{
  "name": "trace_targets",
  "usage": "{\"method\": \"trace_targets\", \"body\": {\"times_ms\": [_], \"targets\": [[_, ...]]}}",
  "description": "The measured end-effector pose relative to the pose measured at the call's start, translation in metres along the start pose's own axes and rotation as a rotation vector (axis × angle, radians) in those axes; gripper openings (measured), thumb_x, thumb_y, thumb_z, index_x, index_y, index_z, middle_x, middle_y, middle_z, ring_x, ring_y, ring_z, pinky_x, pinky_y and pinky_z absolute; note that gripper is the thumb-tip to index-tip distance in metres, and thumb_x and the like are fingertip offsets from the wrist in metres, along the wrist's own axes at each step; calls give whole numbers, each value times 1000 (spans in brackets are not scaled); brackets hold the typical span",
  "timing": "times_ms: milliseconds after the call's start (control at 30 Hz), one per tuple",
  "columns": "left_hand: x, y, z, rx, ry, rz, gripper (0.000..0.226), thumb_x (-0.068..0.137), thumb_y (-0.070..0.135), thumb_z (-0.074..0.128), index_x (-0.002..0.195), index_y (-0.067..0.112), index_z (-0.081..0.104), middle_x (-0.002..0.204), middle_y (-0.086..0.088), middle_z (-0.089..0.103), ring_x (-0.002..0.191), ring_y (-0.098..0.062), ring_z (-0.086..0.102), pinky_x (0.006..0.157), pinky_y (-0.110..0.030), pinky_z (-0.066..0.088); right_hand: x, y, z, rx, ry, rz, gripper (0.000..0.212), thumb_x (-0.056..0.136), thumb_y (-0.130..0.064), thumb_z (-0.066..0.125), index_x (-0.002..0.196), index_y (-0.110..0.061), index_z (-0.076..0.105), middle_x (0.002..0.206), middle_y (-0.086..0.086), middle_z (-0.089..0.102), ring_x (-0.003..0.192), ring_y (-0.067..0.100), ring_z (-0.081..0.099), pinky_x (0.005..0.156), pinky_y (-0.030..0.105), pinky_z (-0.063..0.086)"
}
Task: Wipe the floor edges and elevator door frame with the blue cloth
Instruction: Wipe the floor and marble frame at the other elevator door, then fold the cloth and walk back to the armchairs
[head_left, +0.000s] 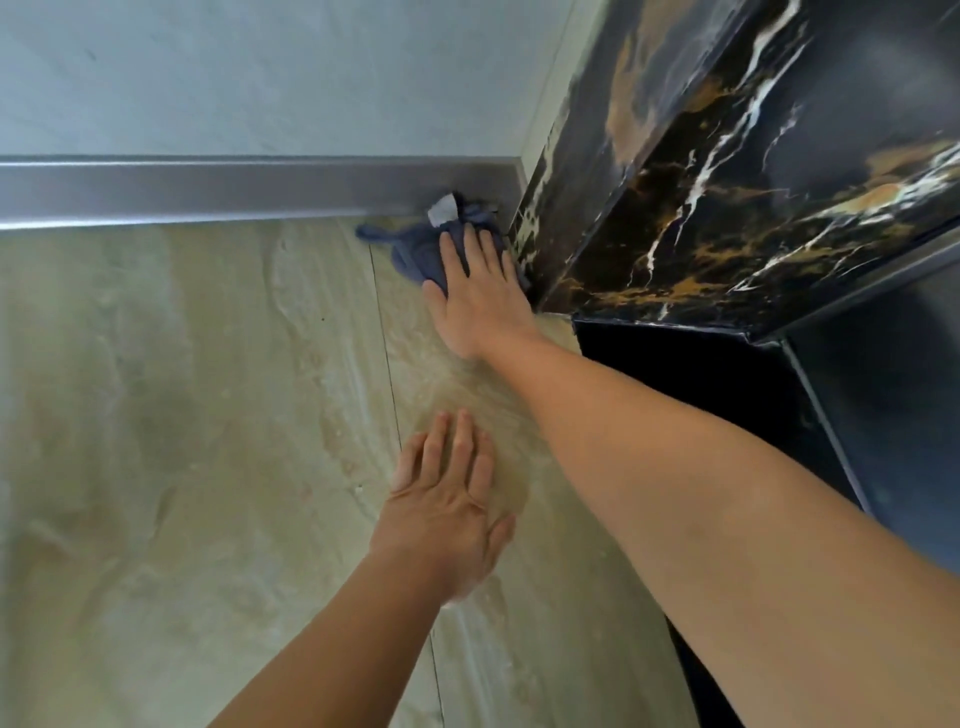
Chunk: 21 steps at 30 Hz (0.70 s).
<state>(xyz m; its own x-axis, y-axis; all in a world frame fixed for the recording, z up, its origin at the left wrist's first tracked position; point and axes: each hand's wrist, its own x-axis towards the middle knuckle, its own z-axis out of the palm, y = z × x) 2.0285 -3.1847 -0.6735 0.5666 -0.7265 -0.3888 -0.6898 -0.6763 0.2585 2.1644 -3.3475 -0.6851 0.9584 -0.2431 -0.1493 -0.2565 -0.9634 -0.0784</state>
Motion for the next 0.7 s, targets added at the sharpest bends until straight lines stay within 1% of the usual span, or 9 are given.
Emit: {"method": "trace_targets", "body": {"times_ms": [67, 133, 200, 333, 433, 500, 567, 633, 700], "targets": [[-1, -3, -7, -17, -77, -4, 85, 93, 62, 20, 148, 14, -23, 155, -11, -34, 136, -28, -41, 113, -43, -24, -33, 6, 4, 41, 13, -9, 64, 100, -44, 24, 155, -14, 10, 163, 14, 7, 150, 27, 2, 121, 43, 2], [-3, -5, -17, -21, -163, 17, 94, 90, 61, 34, 148, 15, -25, 153, -11, -37, 136, -29, -41, 115, -45, -21, -82, 6, 13, 59, 2, 55, 63, 100, -43, 25, 155, -16, 9, 163, 12, 7, 150, 25, 1, 121, 43, 2], [-5, -5, -24, -43, -220, 49, 100, 87, 57, 47, 150, 18, -21, 154, -7, -34, 140, -30, -34, 118, -48, -13, -131, 16, 22, 21, -30, 139, 61, 101, -41, 25, 155, -19, 6, 163, 11, 6, 150, 24, -1, 122, 41, 1], [-37, -36, -41, -69, -222, 120, 75, 94, 41, 45, 154, 20, 5, 162, -4, -13, 149, -23, -12, 120, -44, 3, -192, 22, 2, 11, -228, 127, 57, 104, -32, 28, 155, -18, 7, 164, 8, 3, 150, 26, -2, 122, 37, 2], [-64, -58, -52, -141, -207, 63, 68, 95, 33, 47, 152, 13, 16, 163, -5, 2, 150, -23, 2, 118, -43, 16, -232, 9, -17, 148, -397, 212, 53, 105, -24, 31, 155, -18, 15, 164, 6, 6, 150, 25, 6, 119, 36, 18], [-91, -70, -66, -237, -223, -57, 52, 95, 31, 44, 142, 11, 35, 155, -12, 28, 141, -29, 26, 110, -43, 29, -266, -8, -27, 186, -545, 266, 50, 104, -24, 34, 153, -20, 23, 160, 6, 23, 144, 26, 30, 106, 32, 35], [-130, -81, -85, -335, -253, -182, 37, 95, 29, 41, 127, 13, 49, 133, -13, 51, 119, -31, 47, 96, -41, 40, -285, -29, -57, 176, -797, 288, 44, 103, -28, 37, 146, -21, 40, 140, 9, 54, 118, 27, 56, 80, 27, 43], [-173, -94, -110, -448, -298, -282, 30, 93, 27, 42, 117, 14, 55, 121, -10, 57, 108, -29, 54, 88, -39, 44, -281, -55, -101, 124, -1012, 269, 38, 102, -32, 39, 133, -17, 56, 122, 9, 66, 98, 23, 61, 66, 24, 39], [-214, -104, -139, -620, -258, -418, 23, 90, 25, 45, 104, 16, 61, 111, -8, 62, 101, -28, 58, 83, -36, 47, -264, -92, -149, 141, -1026, 244, 36, 103, -29, 38, 125, -12, 60, 111, 10, 70, 83, 16, 62, 59, 18, 37]]}}
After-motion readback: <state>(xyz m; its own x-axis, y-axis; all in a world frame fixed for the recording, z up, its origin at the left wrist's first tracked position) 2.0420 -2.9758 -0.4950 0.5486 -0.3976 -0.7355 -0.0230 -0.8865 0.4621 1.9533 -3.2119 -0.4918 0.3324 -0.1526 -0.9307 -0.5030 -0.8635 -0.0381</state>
